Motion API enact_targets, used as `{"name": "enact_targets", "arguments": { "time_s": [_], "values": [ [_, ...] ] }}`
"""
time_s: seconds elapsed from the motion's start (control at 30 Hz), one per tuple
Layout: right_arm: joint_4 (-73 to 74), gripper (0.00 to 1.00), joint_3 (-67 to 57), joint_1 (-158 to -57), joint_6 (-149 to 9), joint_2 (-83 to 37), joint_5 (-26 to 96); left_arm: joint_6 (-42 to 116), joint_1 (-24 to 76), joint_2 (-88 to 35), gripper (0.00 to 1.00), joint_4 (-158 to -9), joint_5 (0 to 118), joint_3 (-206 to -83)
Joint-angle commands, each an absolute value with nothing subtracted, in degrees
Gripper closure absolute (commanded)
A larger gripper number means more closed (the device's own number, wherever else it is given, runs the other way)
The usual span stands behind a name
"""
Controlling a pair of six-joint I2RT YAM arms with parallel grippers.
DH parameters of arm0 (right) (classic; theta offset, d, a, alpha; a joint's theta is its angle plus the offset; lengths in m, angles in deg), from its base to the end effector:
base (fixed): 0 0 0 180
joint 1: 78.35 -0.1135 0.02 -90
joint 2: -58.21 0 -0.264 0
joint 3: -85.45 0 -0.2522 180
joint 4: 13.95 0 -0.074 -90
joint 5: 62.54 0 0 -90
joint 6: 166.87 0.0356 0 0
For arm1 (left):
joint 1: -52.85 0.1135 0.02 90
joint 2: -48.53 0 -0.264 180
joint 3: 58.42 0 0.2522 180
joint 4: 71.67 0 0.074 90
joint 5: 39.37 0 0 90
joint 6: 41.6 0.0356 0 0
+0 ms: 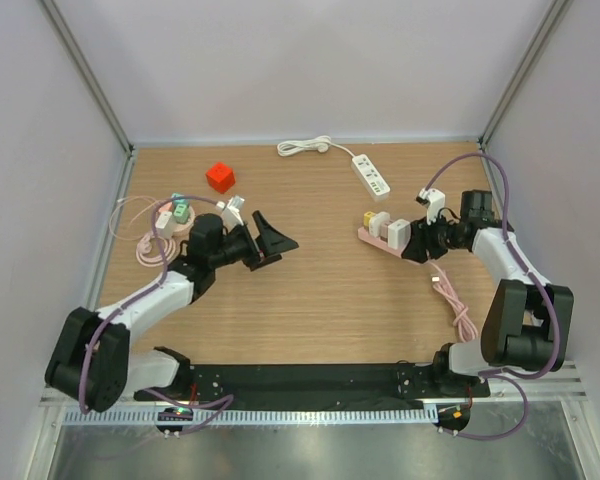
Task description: Pull the plug off the socket
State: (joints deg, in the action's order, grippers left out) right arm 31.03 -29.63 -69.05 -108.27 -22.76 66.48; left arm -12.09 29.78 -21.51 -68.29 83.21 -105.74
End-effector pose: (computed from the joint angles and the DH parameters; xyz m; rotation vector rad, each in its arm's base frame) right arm 0.2702 -0.0215 0.2156 -0.6708 2.2969 0.5775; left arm 0.2323 -0.1198 0.2298 -0.2641 2.1484 -1.4629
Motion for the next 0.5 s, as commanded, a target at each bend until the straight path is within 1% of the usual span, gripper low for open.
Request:
{"name": "enact_targets", "arguments": {
  "time_s": [0.0,0.07,0.17,0.2,0.33,0.47],
  "values": [
    [31.6,0.99,-28.2,-71.0,-112.6,-18.6,72.0,-6.3,26.8,-26.2,0.0,-66.1,79.3,-109.8],
    [32.6,0.99,-29.4,-72.1,-115.2,-17.5,71.7,-3.6,23.9,-29.0,0.0,-68.1,77.6,-114.2],
    [32.4,0.99,-30.6,-74.2,-116.6,-16.1,70.8,-0.2,20.3,-35.0,0.03,-73.4,75.7,-120.2],
    [32.2,0.99,-30.6,-74.6,-116.6,-16.0,70.6,-0.1,19.5,-37.7,0.07,-73.6,75.3,-121.4],
    [31.5,0.99,-31.5,-77.6,-117.4,-15.9,68.9,1.0,16.5,-43.0,0.16,-75.3,71.8,-126.7],
    [31.1,0.99,-31.2,-78.4,-117.4,-17.0,68.1,3.3,12.5,-47.1,0.25,-80.8,68.7,-133.5]
  ]
}}
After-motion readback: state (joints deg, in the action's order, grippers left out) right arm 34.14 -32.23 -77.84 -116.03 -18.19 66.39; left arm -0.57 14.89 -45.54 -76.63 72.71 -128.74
